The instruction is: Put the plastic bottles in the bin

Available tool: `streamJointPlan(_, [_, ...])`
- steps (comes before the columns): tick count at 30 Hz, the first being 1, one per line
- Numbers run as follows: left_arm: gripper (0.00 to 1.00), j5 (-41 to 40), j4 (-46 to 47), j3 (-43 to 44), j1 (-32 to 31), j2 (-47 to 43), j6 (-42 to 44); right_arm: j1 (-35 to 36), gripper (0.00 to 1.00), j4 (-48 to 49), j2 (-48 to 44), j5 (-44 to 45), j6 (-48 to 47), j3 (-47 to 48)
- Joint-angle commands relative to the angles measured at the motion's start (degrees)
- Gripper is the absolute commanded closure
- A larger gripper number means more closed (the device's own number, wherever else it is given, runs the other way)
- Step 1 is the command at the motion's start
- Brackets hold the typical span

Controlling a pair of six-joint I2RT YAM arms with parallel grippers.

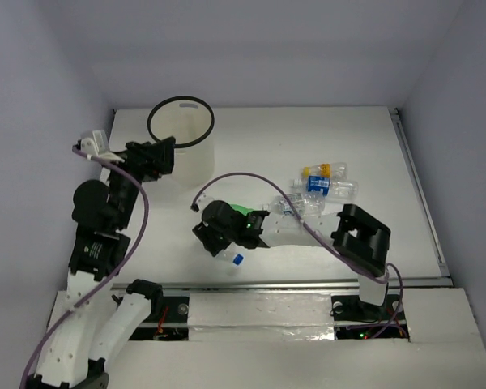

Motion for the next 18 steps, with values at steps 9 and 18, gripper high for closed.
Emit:
streamJointPlan(9, [0.29, -3.03, -8.37, -16.80, 0.48, -20.39, -3.39, -4.98, 0.56, -0.96, -20.58, 12.02, -4.83, 13.87])
streamJointPlan(18, [0.40, 5.20, -6.45, -30.67, 0.48, -26.11, -14.10, -18.87, 0.59, 6.86, -9.71, 2.54, -2.38, 36.86])
